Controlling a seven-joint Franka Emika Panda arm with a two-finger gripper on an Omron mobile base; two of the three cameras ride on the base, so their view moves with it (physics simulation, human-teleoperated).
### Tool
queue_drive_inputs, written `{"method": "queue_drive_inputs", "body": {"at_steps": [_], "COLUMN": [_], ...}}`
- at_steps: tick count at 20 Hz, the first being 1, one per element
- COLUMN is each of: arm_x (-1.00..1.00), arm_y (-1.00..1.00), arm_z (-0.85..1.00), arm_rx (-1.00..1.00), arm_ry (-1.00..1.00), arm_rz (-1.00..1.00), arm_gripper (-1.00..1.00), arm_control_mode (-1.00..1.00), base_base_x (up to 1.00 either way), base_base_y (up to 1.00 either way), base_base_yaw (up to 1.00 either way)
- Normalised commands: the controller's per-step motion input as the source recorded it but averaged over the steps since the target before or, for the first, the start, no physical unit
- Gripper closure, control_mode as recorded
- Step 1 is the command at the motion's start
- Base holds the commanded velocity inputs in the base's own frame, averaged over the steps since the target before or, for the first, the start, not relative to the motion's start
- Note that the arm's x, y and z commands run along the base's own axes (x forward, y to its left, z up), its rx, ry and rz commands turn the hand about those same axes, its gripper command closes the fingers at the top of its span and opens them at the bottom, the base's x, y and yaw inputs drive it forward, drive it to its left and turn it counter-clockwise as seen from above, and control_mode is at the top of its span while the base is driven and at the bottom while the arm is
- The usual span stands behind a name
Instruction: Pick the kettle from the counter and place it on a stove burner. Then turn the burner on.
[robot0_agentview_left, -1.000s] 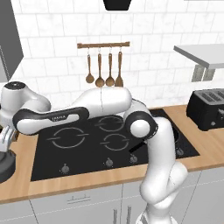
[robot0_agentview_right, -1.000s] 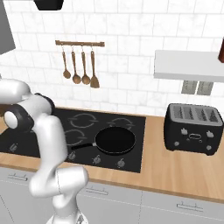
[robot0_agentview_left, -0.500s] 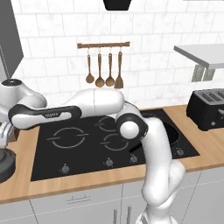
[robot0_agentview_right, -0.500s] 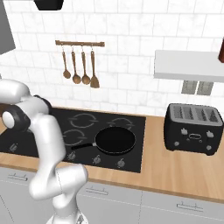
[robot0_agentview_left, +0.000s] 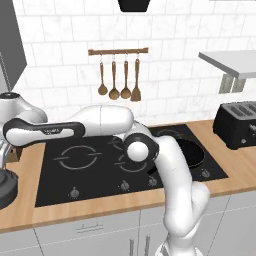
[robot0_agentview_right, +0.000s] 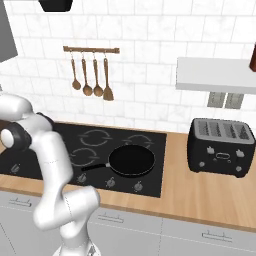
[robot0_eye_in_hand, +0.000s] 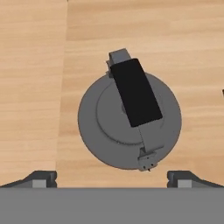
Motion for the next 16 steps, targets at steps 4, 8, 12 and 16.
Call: {"method": "queue_drive_inputs", "body": {"at_steps": [4, 8, 12, 16], "arm_x": [0.07, 0.1, 0.13, 0.0], "arm_y": [0.19, 0.18, 0.17, 0.13], "arm_z": [-0.21, -0.07, 0.0, -0.09], "arm_rx": [0.0, 0.0, 0.0, 0.0], "arm_ry": [0.02, 0.01, 0.04, 0.02], "arm_rz": [0.05, 0.05, 0.02, 0.0], "arm_gripper": [-1.0, -1.0, -1.0, -1.0], "arm_control_mode": [-1.0, -1.0, -1.0, -1.0], "base_base_x": [0.0, 0.0, 0.0, 0.0], "base_base_y": [0.0, 0.0, 0.0, 0.0], "base_base_yaw": [0.0, 0.0, 0.0, 0.0]}}
